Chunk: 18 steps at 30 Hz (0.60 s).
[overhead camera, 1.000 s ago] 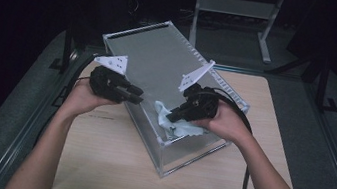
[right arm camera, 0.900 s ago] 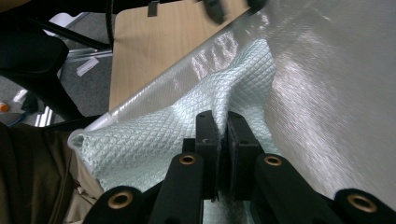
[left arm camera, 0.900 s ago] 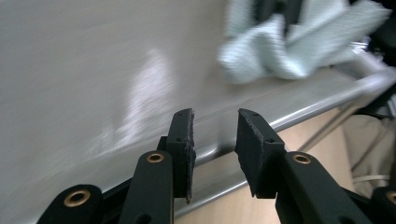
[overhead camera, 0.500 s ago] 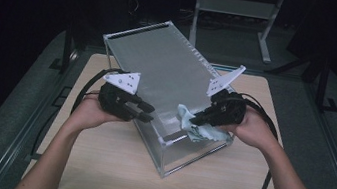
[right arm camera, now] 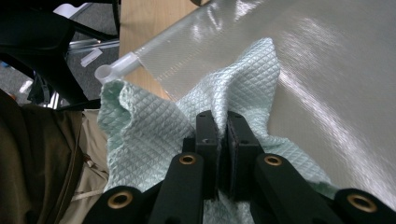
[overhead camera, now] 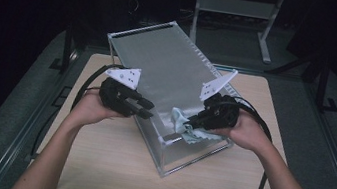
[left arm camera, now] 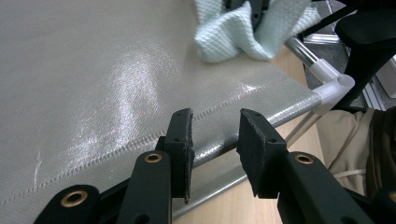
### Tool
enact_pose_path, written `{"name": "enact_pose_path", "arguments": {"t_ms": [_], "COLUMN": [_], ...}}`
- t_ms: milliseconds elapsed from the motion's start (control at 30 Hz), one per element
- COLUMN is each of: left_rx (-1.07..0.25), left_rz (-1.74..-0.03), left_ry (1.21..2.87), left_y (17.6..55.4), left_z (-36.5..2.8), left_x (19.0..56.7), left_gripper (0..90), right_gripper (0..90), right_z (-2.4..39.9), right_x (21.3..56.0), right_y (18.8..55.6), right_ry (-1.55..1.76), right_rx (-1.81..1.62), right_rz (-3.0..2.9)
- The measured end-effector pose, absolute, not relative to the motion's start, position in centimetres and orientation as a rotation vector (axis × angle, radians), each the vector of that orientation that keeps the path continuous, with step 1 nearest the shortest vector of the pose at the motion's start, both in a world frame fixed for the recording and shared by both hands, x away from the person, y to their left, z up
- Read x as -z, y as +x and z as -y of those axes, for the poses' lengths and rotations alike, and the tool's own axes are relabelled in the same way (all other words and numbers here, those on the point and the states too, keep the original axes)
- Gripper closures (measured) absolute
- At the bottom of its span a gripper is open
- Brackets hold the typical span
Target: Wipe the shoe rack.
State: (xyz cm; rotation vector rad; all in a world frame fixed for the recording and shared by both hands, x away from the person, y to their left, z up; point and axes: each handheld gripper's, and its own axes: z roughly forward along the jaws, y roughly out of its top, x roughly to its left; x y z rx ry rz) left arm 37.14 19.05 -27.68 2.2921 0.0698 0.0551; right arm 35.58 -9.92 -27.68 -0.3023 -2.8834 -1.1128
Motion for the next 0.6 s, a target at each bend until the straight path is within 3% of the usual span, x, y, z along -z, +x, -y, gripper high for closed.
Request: {"name": "enact_pose_path", "arguments": {"t_ms": [600], "left_rx": [-0.089], "left_rz": [-0.164], "left_ry": [2.307], "left_y": [40.3], "left_z": [-20.1], "left_x": [27.3], "left_gripper": [65.6], "right_gripper": [84.8], "right_z": [7.3], "right_x": [27.7], "right_y": [37.0], "right_ry": [-0.372], "right_rx": [1.082], "right_rz": [2.931]}}
